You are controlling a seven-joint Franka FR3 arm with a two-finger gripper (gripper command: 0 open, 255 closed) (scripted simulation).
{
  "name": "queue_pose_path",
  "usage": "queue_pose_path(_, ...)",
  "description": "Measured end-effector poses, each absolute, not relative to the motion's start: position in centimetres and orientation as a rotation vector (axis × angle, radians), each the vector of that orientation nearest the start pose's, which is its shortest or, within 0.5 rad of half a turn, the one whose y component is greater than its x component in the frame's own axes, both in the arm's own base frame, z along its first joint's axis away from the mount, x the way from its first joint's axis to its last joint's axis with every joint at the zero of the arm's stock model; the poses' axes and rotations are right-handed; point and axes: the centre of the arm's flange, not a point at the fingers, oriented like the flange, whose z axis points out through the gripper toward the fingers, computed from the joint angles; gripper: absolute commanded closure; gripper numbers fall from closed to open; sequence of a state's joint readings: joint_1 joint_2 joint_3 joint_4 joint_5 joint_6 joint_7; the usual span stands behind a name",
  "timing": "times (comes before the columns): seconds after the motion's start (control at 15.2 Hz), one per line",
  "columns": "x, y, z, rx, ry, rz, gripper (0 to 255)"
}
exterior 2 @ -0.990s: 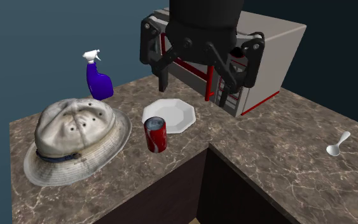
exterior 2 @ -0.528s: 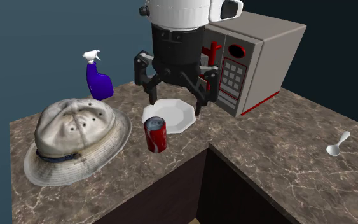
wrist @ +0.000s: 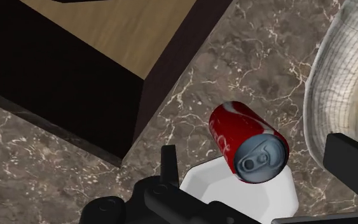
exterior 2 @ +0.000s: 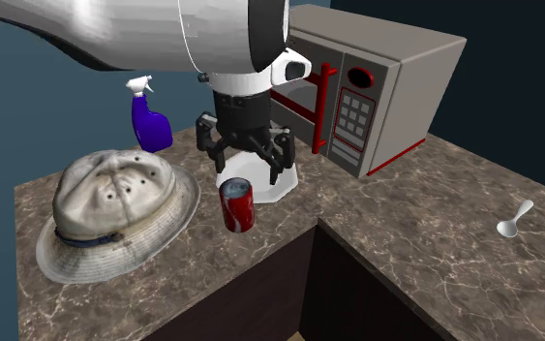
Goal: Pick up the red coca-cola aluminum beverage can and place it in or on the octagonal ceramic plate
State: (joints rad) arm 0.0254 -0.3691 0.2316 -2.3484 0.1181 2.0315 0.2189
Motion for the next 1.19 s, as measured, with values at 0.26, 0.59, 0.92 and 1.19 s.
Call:
queue_pose_path(0.26,45.0,14.9,43.2,-3.121,0.028,-0.042,0)
queue_pose_path(0.59,48.3,18.0,38.6,-3.138,0.012,-0.021,0)
queue_pose_path(0.92,49.3,19.2,34.9,-3.143,0.007,-0.013,0)
queue_pose_path(1.19,49.4,19.1,32.9,-3.143,0.007,-0.013,0)
